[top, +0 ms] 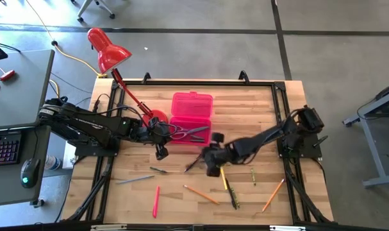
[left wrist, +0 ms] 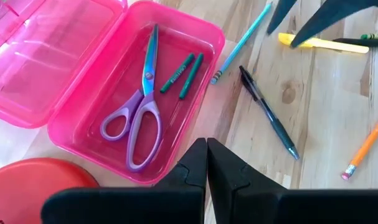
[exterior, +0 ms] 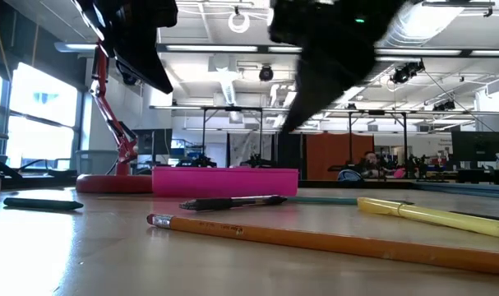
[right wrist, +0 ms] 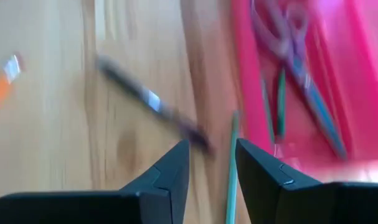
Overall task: Pick & place school supplies into a supply box
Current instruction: Put the light green pencil into the pink supply box
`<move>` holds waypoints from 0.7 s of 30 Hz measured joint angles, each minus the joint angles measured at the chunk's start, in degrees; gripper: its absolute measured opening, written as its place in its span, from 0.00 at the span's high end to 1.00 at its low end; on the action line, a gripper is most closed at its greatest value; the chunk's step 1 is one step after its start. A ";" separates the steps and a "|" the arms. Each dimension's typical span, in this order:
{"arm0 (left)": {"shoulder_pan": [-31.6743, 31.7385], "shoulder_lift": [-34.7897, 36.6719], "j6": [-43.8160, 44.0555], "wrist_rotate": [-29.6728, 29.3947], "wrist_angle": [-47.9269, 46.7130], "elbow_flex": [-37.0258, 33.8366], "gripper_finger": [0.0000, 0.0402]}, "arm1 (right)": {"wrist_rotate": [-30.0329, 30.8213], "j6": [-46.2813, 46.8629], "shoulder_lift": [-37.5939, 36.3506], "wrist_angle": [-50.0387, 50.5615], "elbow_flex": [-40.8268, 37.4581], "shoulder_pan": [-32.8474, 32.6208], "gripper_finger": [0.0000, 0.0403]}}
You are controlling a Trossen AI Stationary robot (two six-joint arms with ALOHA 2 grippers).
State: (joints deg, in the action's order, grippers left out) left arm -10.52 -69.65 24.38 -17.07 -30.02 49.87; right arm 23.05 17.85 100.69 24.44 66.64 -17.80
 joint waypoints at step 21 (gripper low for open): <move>0.00 0.00 -0.65 0.99 4.04 -0.02 0.90 | 11.93 -2.58 -0.80 -45.89 -32.96 -5.32 0.73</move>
State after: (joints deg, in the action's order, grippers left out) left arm -10.52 -69.65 23.73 -16.08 -25.98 49.84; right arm 34.98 15.27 99.88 -21.45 33.67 -23.11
